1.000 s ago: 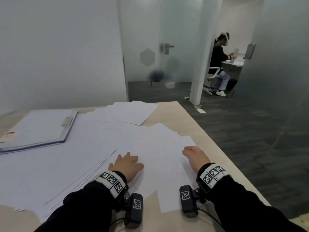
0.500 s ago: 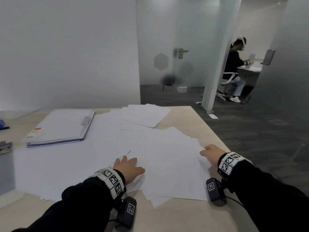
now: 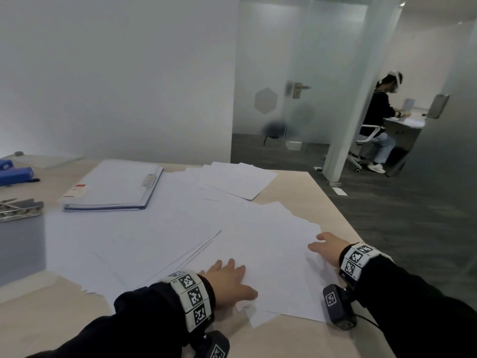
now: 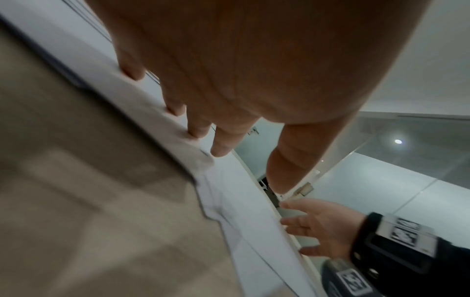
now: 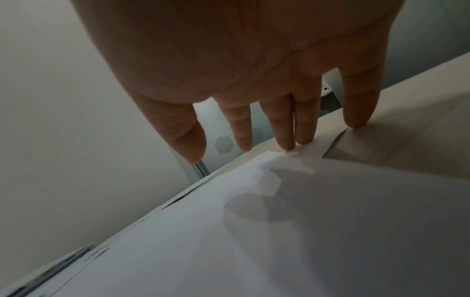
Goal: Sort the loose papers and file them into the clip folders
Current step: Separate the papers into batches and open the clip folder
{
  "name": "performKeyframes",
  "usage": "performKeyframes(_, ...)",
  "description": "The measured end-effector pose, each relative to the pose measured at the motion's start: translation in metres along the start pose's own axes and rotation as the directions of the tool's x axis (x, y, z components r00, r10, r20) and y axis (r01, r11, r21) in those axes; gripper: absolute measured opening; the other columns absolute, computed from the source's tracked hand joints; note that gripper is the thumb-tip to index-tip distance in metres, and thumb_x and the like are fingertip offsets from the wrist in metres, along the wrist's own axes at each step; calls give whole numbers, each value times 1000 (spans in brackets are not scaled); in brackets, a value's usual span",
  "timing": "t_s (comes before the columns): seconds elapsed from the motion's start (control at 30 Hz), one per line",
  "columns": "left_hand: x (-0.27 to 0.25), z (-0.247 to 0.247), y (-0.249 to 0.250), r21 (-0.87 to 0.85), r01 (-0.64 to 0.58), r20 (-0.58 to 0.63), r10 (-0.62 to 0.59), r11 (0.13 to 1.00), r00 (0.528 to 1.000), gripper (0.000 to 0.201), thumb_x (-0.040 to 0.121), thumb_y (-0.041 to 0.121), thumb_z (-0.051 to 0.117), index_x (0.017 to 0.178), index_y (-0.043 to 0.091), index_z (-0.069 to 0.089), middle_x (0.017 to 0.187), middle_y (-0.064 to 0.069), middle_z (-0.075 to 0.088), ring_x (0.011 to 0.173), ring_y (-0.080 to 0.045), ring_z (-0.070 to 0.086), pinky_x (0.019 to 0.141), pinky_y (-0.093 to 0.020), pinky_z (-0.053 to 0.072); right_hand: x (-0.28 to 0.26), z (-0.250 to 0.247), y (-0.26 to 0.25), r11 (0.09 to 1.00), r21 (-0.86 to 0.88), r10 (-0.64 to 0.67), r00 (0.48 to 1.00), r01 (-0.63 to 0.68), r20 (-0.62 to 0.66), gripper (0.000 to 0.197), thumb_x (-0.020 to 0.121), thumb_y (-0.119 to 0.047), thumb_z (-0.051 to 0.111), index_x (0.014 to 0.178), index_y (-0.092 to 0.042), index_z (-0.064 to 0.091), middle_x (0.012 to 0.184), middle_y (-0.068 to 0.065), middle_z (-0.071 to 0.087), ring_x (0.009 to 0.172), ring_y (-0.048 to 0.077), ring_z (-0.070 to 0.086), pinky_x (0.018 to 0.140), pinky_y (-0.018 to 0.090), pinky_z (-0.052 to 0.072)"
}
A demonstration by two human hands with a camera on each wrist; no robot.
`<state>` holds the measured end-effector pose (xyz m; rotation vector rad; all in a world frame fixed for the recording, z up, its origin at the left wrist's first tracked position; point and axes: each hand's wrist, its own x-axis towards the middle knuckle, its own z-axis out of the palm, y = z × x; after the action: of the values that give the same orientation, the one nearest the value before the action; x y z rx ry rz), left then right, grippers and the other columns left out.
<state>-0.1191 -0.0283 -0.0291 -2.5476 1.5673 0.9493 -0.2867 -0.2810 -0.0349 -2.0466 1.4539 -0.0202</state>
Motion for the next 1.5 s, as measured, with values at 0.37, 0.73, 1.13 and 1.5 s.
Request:
performKeyframes(0.37, 14, -44, -59, -180, 222, -265, -264, 958, 927, 81, 84, 65, 48, 155, 35, 21, 166, -4, 2, 152, -33, -1, 123, -47, 5, -5, -2, 11, 1000, -2, 25, 999, -25, -28, 62, 87, -45, 60, 143, -23, 41, 139, 6, 52, 119, 28, 54, 104, 34, 41)
performKeyframes(0.73, -6, -24, -67, 31, 174, -50, -172, 984, 984, 72, 81, 67, 33, 147, 35, 34, 162, -15, 9, 147, -49, 0, 120, -57, 5, 3, 18, -13, 968, 250, -35, 999, 27, 26, 56, 93, -33, 60, 141, -11, 42, 80, 7, 54, 59, 20, 49, 49, 25, 38)
performKeyframes(1.13, -22, -40, -122, -50, 394, -173, -396, 918, 902, 84, 72, 68, 47, 147, 35, 30, 157, -14, 21, 142, -44, 21, 117, -52, 21, -5, 26, -16, 849, 518, 69, 994, -103, 85, 40, 73, -29, 79, 97, 2, 69, 96, 18, 72, 85, 35, 67, 90, 43, 52)
performKeyframes(1.5, -19, -10, -83, 100, 221, -71, -214, 970, 974, 110, 64, 67, 58, 154, 40, 0, 165, -6, -10, 150, -40, -6, 118, -60, 12, -26, 32, -57, 992, 83, -96, 995, 98, -20, 52, 92, -35, 58, 133, -3, 53, 138, 11, 53, 125, 29, 50, 101, 32, 36)
